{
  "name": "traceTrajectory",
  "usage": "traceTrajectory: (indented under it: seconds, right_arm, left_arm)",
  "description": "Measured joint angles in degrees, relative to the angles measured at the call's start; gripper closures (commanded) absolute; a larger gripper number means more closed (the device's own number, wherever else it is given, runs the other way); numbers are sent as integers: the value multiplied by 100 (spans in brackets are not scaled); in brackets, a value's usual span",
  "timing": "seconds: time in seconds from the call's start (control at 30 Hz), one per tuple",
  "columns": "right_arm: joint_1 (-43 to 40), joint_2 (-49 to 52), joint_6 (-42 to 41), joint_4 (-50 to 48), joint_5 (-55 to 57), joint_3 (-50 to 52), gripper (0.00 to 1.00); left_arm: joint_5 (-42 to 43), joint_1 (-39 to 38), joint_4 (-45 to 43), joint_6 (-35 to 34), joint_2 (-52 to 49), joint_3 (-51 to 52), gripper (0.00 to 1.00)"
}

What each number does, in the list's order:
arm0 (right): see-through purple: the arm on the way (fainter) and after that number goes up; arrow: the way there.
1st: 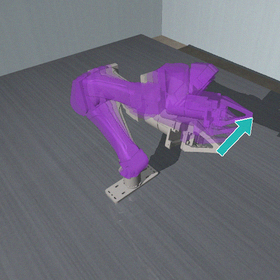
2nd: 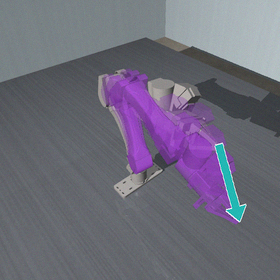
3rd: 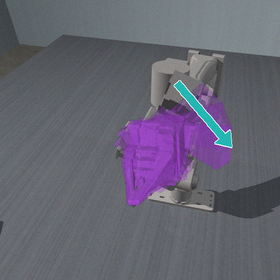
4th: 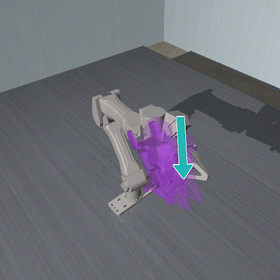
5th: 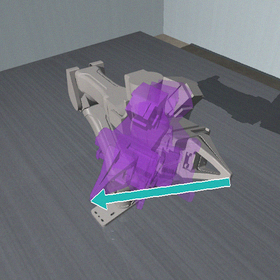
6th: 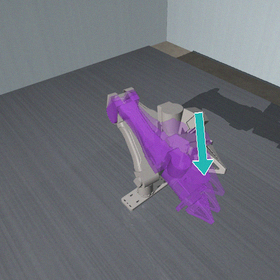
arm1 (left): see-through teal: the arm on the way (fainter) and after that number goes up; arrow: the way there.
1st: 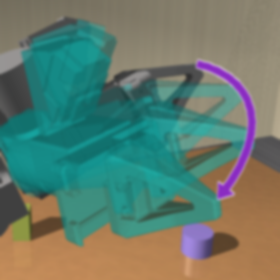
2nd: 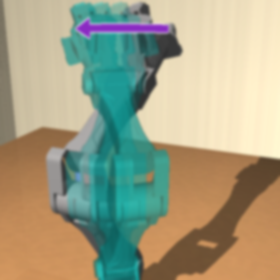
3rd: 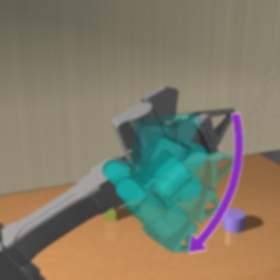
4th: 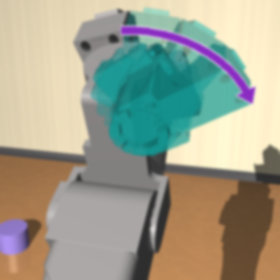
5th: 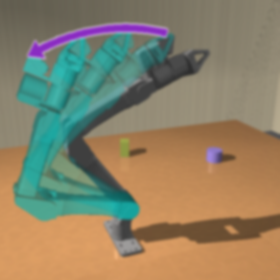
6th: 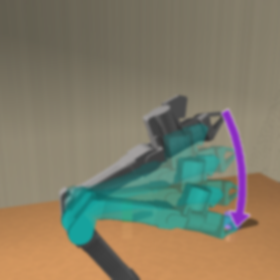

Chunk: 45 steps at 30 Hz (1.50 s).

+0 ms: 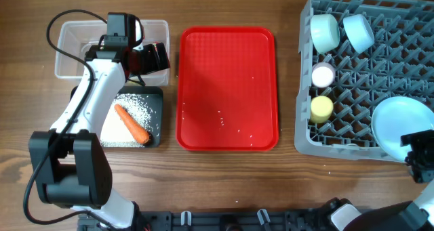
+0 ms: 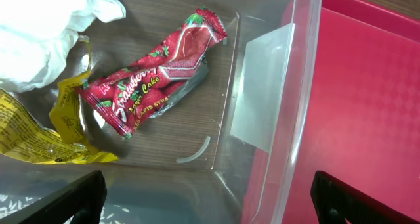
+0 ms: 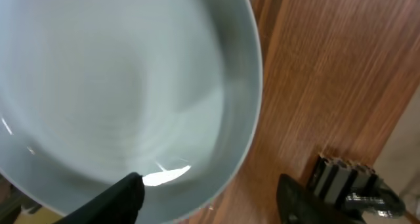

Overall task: Sort waste into correct bins and load items into the dishwasher rack
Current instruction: 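Carry the light-blue plate to the dish rack and lower it in, then stand the light-blue plate upright in the rack slots with the right gripper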

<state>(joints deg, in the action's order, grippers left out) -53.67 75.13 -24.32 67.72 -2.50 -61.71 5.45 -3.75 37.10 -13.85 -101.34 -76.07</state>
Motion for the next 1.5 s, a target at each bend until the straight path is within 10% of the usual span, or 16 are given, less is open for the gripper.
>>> traceTrajectory:
  seconds: [0.27,0.83,1.07,1.5]
  right_arm:
    - [-2,-4,22,-514,22,496,96]
    - [11,-568,450,-1720,-914,-1008,96]
    - [1189,-914,2061,-3001,-1338,-1309,96]
    - [3875,-216,3324,-3045,3895,-1309,96]
  left_arm:
    - [0,0,0,2,-2,0,0]
    - [0,0,0,0,-2,0,0]
    - [0,0,0,2,-2,0,0]
    - [0,0,0,2,-2,0,0]
